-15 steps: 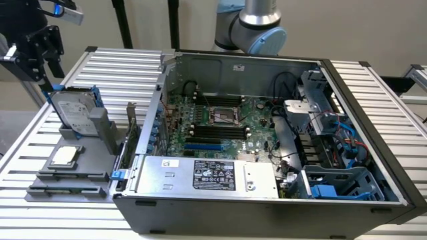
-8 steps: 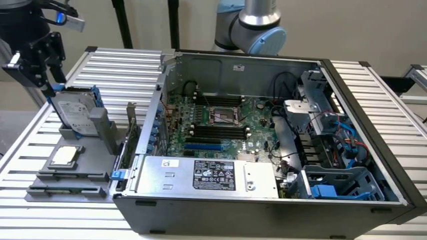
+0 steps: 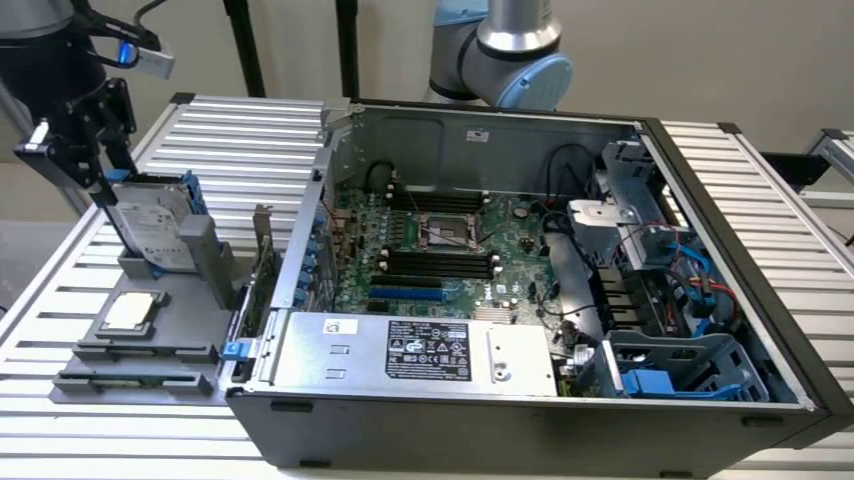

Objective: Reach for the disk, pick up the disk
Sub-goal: 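Pick up the disk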

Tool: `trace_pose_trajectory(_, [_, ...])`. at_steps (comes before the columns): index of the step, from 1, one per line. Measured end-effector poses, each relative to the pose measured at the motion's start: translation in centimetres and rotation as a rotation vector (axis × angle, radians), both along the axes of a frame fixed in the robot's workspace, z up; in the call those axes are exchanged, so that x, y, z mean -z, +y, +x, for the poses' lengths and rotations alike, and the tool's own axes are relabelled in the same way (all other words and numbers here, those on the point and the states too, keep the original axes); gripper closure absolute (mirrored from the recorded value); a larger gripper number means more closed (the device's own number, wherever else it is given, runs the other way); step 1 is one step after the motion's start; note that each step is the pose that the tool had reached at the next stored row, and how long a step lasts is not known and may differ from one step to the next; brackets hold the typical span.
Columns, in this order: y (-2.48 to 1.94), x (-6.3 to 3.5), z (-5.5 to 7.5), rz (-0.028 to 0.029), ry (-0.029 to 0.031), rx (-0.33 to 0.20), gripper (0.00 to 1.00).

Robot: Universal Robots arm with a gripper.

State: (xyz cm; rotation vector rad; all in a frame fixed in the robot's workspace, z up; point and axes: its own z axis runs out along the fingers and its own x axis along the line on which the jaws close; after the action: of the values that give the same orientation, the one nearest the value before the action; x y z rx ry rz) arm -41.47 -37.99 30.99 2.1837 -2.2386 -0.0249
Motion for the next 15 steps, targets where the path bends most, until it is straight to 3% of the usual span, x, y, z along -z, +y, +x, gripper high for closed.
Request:
trace_pose_trajectory(4, [-0.01, 0.64, 0.0, 0.0017, -0.0043, -0.001, 0.46])
trace_pose_trajectory(15, [-0.01, 1.39, -0.1, 0.0049, -0.0063, -0.003, 0.46])
